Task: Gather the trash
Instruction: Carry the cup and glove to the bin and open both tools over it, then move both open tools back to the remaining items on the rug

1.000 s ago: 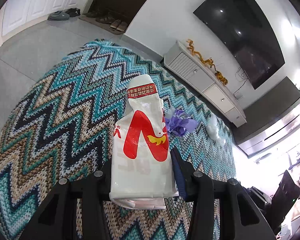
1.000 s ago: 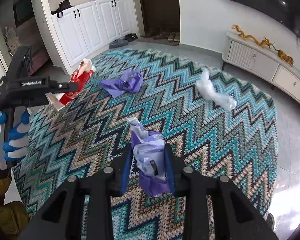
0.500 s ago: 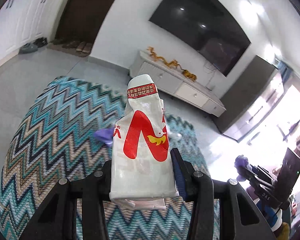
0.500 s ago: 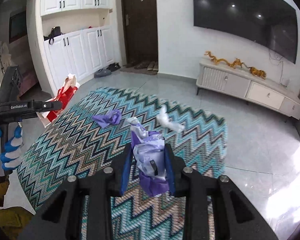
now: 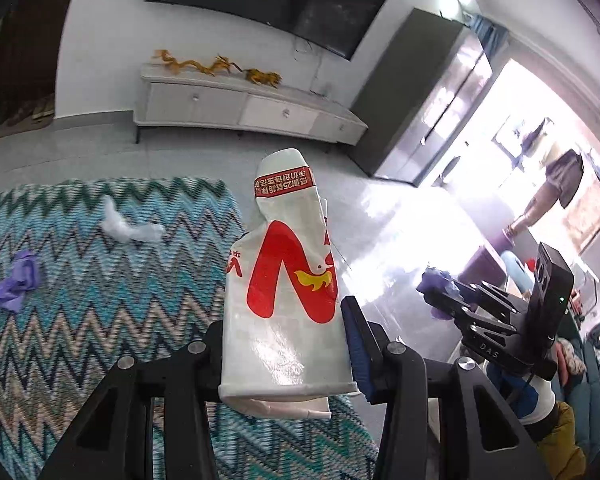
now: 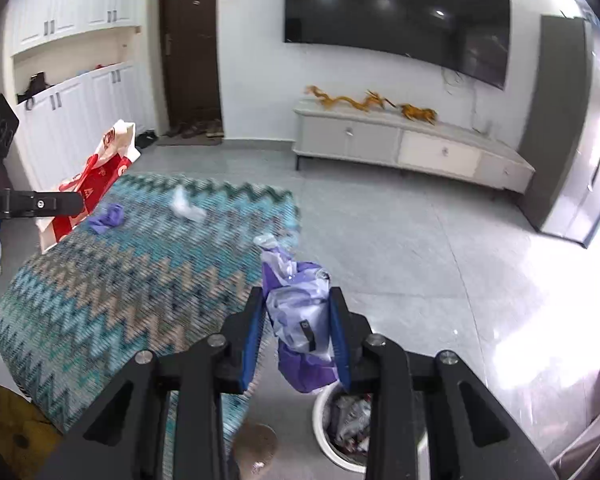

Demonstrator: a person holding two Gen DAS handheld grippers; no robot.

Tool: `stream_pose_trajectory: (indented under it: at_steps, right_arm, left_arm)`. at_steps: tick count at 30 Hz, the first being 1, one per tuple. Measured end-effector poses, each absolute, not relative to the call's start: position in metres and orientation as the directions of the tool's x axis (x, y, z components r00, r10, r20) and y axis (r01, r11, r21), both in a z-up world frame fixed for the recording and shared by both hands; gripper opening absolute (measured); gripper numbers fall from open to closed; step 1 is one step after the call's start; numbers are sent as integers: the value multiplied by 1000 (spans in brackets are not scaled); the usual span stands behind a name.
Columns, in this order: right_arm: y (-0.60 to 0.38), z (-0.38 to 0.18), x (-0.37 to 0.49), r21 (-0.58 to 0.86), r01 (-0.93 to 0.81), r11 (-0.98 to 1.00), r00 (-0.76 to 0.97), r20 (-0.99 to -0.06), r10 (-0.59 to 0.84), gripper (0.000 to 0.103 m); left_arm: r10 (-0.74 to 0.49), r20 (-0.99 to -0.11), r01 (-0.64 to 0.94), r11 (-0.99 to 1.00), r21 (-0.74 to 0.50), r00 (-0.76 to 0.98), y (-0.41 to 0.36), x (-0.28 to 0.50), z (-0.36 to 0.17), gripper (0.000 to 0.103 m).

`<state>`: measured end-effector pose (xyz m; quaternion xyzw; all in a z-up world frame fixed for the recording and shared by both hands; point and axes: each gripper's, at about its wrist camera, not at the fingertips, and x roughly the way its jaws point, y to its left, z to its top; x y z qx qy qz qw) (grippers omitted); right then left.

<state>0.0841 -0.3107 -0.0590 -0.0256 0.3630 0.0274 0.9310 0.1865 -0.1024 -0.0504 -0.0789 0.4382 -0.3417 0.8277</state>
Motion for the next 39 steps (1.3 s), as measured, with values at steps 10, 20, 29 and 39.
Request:
stream_pose_trajectory:
  at_steps: [10,20,29,39]
  right_arm:
    - [-430,-171,61,106,134,985,625,-781,-1,30]
    - [-477,-271,60,193,264,945,506,-862,34,31]
    - [-491,-312,64,182,330,926,453,-892,14,52]
    - [-484,-267,56,180,355,917,507,-861,-27,53]
  left_arm:
    - [-547,-828,622,692,-366,121,-299,185,-138,43]
    - [-452,-891,578,714,-395,-50,-383,197,-229,47]
    - [-478,-872,536,710,-456,-107,-386,200,-249,66]
    - [-565,-816,572,711,-410,118,-331,196,-175,66]
